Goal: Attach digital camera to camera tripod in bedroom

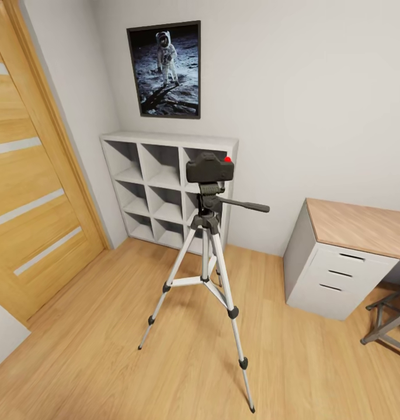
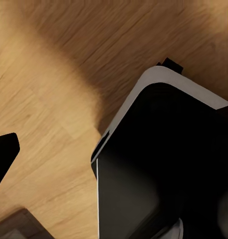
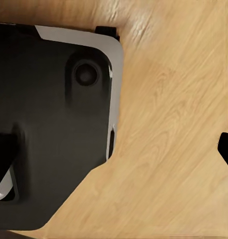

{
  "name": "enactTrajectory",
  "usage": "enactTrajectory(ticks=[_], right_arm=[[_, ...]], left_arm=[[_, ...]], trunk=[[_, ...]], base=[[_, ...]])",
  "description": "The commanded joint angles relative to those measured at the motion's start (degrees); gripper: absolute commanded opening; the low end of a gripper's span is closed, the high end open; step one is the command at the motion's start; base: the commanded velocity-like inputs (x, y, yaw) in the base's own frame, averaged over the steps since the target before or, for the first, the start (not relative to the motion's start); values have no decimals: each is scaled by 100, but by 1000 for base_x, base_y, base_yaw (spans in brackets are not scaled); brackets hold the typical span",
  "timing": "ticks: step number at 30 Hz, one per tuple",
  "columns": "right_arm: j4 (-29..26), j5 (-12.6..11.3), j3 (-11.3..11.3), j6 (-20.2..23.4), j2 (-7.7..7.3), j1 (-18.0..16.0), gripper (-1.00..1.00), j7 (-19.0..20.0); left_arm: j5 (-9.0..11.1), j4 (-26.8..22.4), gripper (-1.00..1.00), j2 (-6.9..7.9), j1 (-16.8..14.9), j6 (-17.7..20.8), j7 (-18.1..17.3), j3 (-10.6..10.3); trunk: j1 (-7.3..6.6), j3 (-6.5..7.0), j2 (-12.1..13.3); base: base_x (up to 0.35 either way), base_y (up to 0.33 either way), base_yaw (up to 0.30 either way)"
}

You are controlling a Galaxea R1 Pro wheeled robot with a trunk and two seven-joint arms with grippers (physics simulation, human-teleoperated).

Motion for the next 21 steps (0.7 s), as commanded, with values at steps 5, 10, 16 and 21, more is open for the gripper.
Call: enactTrajectory(ticks=[5,10,16,21], right_arm=[[7,-55,-73,-100,85,322,100,-249],[7,-136,-81,-236,127,389,100,-318],[7,-164,-82,-293,139,410,100,-340],[7,-167,-83,-302,136,411,100,-344]], left_arm=[[53,7,100,54,-4,258,-522,-41],[56,8,100,209,-4,749,-1182,-44],[48,3,100,288,-4,963,-1475,-47],[43,6,100,283,-4,974,-1521,-48]], trunk=[[3,36,-10],[3,82,-10],[3,137,-10],[3,183,-10]], base=[[0,0,0],[0,0,0],[0,0,0],[0,0,0]])
